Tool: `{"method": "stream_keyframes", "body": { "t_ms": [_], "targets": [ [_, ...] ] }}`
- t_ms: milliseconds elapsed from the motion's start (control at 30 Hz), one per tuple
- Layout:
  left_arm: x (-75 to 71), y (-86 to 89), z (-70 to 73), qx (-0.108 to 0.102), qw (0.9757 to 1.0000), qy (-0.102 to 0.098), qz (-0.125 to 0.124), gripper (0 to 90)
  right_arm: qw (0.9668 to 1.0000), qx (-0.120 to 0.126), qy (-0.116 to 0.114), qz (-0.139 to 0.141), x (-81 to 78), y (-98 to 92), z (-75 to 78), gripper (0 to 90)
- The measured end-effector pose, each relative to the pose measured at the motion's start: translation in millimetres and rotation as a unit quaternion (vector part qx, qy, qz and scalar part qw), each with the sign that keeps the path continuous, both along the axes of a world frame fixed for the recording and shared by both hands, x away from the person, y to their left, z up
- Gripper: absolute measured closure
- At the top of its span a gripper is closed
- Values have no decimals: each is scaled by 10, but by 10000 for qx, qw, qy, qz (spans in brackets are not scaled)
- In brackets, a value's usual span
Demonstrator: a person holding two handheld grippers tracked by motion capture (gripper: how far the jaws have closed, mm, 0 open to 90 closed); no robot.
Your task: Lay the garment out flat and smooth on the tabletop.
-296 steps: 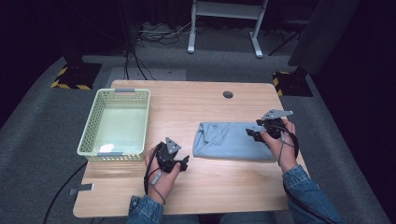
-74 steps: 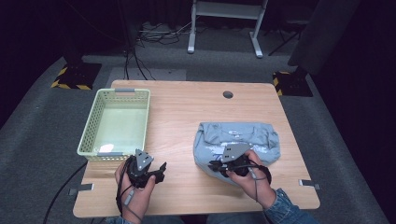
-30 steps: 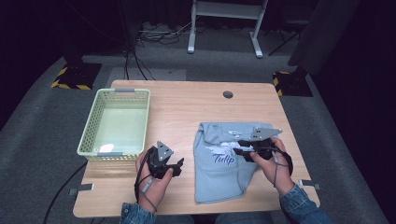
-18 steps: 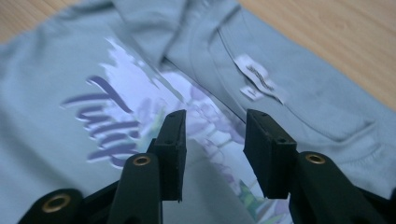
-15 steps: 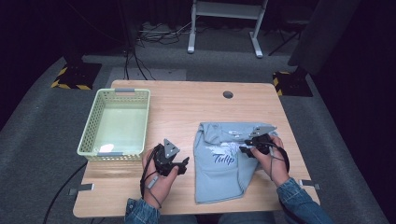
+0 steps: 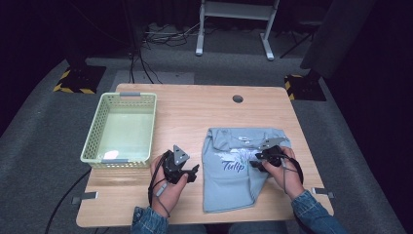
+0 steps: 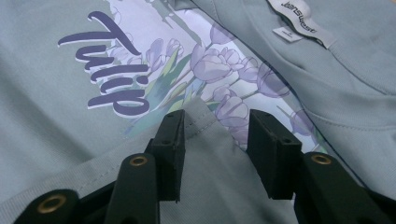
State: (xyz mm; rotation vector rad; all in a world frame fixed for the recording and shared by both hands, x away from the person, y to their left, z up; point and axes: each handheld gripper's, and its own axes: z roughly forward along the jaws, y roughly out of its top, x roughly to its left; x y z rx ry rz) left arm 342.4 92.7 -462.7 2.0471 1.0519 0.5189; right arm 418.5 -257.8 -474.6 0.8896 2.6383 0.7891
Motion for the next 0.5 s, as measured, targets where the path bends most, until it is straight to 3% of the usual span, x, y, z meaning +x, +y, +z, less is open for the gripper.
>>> {"method": "stream_keyframes", "body": {
  "t_ms": [233, 333, 400, 500],
  "targets": [
    [4, 7, -11, -6, 10000, 22, -3, 242, 9987, -74, 20, 506, 31, 95, 4, 532],
    [7, 12, -10, -15, 10000, 23, 5, 242, 9968, -27, 224, 760, 44, 97, 11, 717],
    [11, 15, -10, -14, 10000, 20, 1, 241, 9956, -139, 288, 882, 35, 103, 25, 815],
    [11, 12, -6, -28, 10000, 24, 7, 242, 9954, -143, 304, 898, 5, 85, 53, 868]
  ]
}}
